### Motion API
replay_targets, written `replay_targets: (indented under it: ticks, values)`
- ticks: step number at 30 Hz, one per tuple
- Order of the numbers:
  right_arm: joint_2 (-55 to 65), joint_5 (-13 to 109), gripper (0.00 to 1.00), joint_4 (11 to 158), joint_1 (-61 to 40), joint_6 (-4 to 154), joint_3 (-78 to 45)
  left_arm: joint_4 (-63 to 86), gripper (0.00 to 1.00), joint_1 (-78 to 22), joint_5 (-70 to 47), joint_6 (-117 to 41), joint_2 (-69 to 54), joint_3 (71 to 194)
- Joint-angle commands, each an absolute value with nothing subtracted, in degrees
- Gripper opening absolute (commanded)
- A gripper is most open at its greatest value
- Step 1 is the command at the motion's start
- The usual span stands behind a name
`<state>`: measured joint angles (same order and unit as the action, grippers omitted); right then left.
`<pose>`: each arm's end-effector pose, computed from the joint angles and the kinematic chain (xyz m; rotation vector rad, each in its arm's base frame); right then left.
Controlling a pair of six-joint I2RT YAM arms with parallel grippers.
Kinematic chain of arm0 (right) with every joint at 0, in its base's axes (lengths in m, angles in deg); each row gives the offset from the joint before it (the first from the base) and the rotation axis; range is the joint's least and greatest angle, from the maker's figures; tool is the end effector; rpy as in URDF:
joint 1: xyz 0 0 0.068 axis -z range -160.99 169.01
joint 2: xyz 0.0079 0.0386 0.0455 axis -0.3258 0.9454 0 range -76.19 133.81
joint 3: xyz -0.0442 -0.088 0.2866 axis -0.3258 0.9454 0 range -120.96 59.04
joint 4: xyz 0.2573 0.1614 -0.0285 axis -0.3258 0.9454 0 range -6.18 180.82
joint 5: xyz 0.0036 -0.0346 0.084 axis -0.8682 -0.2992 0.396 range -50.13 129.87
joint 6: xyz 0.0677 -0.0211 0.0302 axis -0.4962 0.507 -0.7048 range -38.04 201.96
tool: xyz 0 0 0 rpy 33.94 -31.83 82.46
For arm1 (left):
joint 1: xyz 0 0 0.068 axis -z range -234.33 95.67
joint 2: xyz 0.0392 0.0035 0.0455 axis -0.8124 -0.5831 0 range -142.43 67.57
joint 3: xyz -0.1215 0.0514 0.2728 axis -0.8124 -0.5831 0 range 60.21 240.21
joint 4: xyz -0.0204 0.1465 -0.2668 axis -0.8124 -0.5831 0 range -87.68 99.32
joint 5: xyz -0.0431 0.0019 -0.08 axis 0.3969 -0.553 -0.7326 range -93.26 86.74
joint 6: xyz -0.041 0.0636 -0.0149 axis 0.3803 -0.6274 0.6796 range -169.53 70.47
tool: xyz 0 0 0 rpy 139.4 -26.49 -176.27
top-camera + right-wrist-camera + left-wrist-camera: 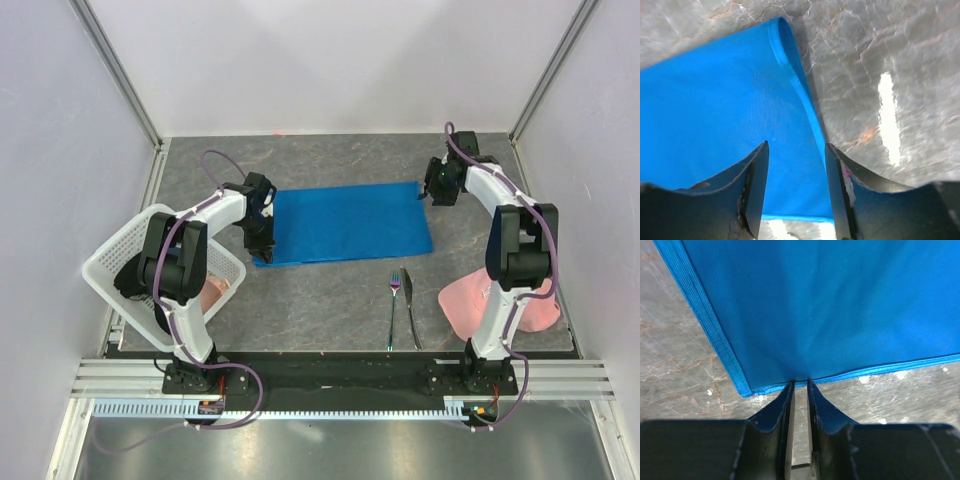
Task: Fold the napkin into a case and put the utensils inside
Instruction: Fold the rectangle-folded napkin at the center of the board.
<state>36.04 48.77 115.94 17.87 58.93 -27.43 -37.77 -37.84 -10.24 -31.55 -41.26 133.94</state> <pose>0.4934 0.0200 0.1967 0.4367 2.5667 0.3552 0.3878 -0.1230 0.1367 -0.0268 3.0383 -0.2384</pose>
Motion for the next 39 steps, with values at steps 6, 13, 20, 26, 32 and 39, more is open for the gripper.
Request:
replay_targets:
  ticks: [6,13,20,26,32,39]
  values:
    - [41.1,36.5,0.63,121.8,11.5,70.8,-33.8,-37.3,0.23,-37.6,-9.8,-33.3,-35.5,134.0]
    - [42.8,30.2,0.64,122.5,8.6,72.8,-33.9,-37.9,0.23,-37.7,-12.6,-30.4,-33.6,137.2]
    - [43.7,30.2,0.67,122.4,7.9,73.3,-32.9,-37.8,0.23,-37.5,-14.5,-29.4,-34.7,139.0]
    - [45.1,32.2,0.65,119.4,8.0,72.7,-30.4,-37.8,0.24,-37.5,-15.2,-29.1,-35.2,141.0]
    - [46.0,32.1,0.58,116.7,8.0,72.3,-27.8,-38.1,0.24,-37.5,-15.3,-29.1,-35.1,141.1]
    - [45.9,31.7,0.34,114.1,8.0,72.0,-24.3,-38.0,0.24,-37.5,-14.8,-28.9,-34.8,140.8]
